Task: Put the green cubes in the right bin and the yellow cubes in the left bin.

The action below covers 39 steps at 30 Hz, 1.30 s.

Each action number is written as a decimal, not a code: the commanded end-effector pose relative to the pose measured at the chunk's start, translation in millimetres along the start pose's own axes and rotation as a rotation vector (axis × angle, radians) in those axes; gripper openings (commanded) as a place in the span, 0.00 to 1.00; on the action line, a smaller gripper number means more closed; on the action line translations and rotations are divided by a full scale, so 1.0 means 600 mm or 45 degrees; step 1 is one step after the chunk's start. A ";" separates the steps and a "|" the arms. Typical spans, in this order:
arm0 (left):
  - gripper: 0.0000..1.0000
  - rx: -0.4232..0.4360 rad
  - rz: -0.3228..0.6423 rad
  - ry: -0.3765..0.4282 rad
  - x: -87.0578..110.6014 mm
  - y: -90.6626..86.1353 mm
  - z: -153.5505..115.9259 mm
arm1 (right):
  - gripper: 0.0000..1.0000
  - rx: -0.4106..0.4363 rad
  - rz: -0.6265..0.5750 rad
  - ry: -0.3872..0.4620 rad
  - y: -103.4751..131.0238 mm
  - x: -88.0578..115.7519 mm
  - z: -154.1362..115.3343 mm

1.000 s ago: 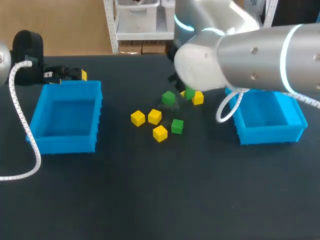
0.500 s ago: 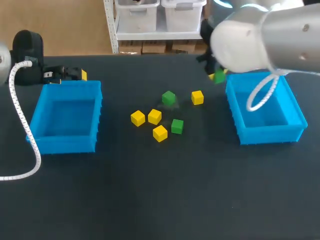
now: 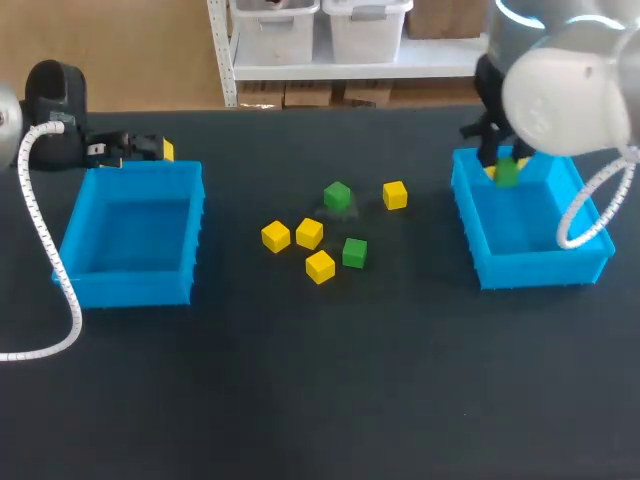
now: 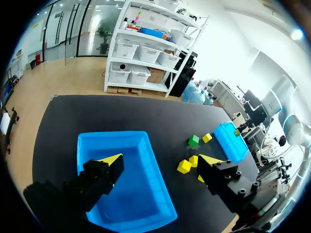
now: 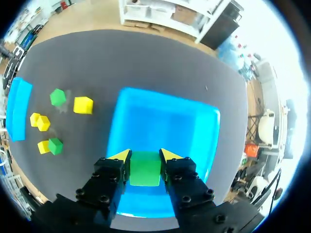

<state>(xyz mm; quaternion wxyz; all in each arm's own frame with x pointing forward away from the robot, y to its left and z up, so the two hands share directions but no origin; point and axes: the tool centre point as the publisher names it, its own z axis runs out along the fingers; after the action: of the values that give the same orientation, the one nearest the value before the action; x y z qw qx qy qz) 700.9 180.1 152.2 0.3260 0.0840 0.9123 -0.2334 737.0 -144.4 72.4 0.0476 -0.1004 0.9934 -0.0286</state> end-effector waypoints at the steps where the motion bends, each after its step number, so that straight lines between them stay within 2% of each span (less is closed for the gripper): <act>1: 1.00 0.019 0.004 -0.009 0.003 0.006 -0.001 | 0.00 -0.007 0.012 -0.157 -0.015 0.025 0.019; 3: 1.00 0.019 0.004 -0.009 0.003 0.006 -0.001 | 0.00 -0.013 0.016 -0.144 -0.016 0.027 0.028; 5: 1.00 0.019 0.004 -0.009 0.003 0.006 -0.001 | 0.44 -0.017 0.017 -0.134 -0.016 0.028 0.033; 6: 1.00 0.019 0.004 -0.009 0.003 0.006 -0.001 | 0.96 -0.018 0.017 -0.133 -0.015 0.027 0.034; 7: 1.00 0.019 0.004 -0.009 0.003 0.006 -0.001 | 1.00 -0.019 0.018 -0.132 -0.015 0.027 0.035; 13: 1.00 0.019 0.004 -0.009 0.003 0.006 -0.001 | 1.00 -0.029 -0.039 -0.163 -0.005 0.003 0.020; 17: 1.00 0.019 0.004 -0.009 0.003 0.006 -0.001 | 1.00 -0.039 -0.154 -0.177 0.023 -0.021 -0.005; 28: 1.00 0.019 0.004 -0.009 0.003 0.006 -0.001 | 1.00 -0.115 -0.677 -0.146 0.170 -0.054 -0.040; 33: 1.00 0.019 0.004 -0.009 0.003 0.006 -0.001 | 1.00 -0.142 -0.918 -0.130 0.221 -0.055 -0.039; 39: 1.00 0.019 0.004 -0.009 0.003 0.006 -0.001 | 1.00 -0.161 -1.163 -0.050 0.269 -0.038 -0.029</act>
<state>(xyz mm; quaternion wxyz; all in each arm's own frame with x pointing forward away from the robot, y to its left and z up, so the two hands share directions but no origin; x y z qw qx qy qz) 700.9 180.1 152.2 0.3260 0.0840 0.9123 -0.2334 721.5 9.8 82.6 0.0864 -0.4777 0.8739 0.0242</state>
